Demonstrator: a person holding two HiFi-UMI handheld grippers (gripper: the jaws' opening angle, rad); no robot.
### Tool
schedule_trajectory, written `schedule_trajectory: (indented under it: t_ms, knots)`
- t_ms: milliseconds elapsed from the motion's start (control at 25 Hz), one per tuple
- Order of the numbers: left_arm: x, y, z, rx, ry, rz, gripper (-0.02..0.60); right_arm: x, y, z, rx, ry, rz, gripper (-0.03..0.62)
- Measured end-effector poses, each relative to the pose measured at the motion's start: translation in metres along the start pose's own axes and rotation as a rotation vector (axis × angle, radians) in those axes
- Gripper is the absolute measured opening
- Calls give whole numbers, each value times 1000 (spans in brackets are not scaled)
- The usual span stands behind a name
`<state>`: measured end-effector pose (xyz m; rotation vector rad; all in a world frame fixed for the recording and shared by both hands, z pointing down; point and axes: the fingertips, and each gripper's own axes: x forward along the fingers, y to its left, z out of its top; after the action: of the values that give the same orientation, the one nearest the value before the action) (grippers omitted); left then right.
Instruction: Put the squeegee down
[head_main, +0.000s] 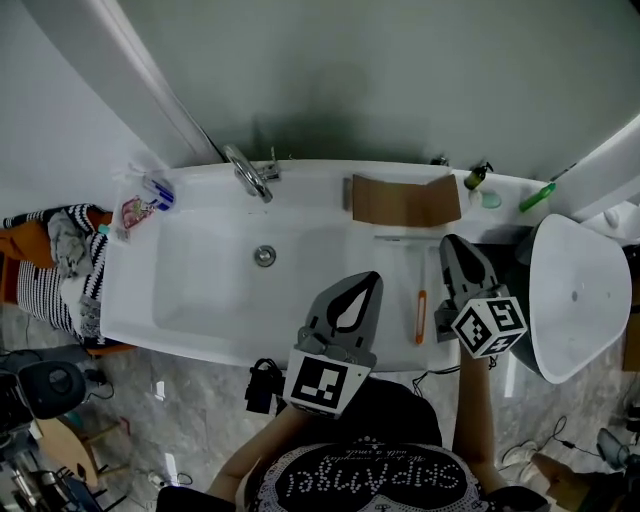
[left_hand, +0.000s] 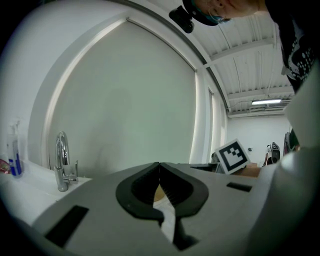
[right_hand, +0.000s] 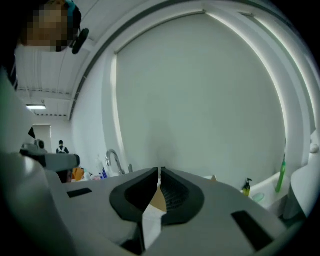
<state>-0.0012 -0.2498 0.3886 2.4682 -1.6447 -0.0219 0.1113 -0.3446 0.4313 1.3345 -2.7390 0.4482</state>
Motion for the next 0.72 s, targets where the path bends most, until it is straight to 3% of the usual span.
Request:
schedule_trajectory:
  t_ms: [200,320,720]
  knots:
    - [-15,-11,11,18,-24,-26,5,-43,51,64,-76,-158,35,21]
    - [-23,-16,16,12,-39,-43,5,-66,68,72,-141,-184,21,21]
    - [-44,-28,0,11,-15,-107,5,-80,112,-10,-145,-55,25,21]
